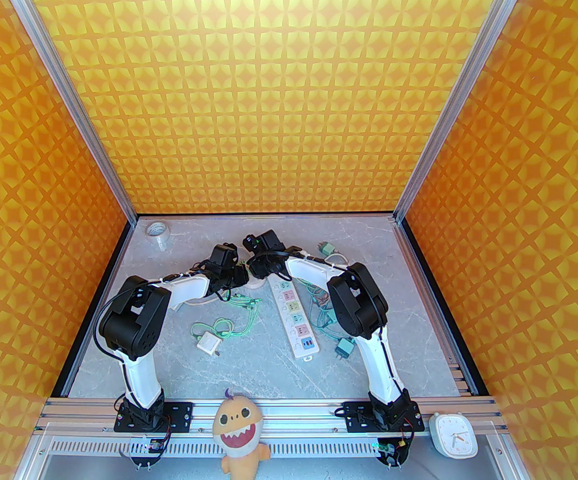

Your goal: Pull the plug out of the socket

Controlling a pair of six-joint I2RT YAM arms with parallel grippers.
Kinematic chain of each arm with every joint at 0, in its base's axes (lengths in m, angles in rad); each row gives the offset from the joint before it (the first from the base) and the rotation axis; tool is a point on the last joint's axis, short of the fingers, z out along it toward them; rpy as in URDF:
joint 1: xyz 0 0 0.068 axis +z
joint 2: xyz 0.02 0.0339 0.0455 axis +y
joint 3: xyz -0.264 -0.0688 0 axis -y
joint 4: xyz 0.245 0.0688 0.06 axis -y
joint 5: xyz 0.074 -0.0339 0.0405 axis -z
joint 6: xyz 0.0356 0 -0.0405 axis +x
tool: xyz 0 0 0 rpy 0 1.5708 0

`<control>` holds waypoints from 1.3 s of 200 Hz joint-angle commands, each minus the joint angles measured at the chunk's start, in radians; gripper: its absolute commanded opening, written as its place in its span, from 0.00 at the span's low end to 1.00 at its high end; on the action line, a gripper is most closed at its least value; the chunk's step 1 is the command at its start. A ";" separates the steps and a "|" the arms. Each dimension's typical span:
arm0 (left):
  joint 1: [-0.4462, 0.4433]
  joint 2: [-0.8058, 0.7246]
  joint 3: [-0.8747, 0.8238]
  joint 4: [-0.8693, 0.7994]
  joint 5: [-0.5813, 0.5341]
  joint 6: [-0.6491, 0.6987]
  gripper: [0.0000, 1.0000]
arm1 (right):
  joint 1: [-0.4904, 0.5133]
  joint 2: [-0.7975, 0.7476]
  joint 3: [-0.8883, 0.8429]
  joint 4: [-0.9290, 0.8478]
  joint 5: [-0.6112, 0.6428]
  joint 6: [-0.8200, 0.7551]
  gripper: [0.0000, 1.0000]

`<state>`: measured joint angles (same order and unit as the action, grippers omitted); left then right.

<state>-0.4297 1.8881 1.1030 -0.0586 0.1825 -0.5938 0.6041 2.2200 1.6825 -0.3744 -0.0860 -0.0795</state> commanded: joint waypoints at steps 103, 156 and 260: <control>0.011 -0.071 -0.084 -0.127 -0.007 0.111 0.05 | 0.097 -0.111 -0.115 0.046 0.140 0.175 0.05; 0.014 -0.061 -0.089 -0.096 0.022 0.100 0.05 | 0.164 -0.122 -0.112 0.045 0.234 0.147 0.06; 0.017 -0.035 -0.076 -0.120 0.021 0.097 0.05 | 0.010 -0.143 -0.135 0.128 -0.131 0.372 0.11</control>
<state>-0.4168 1.8130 1.0397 -0.1215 0.2024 -0.5106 0.6552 2.1441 1.5665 -0.3378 -0.0570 0.1780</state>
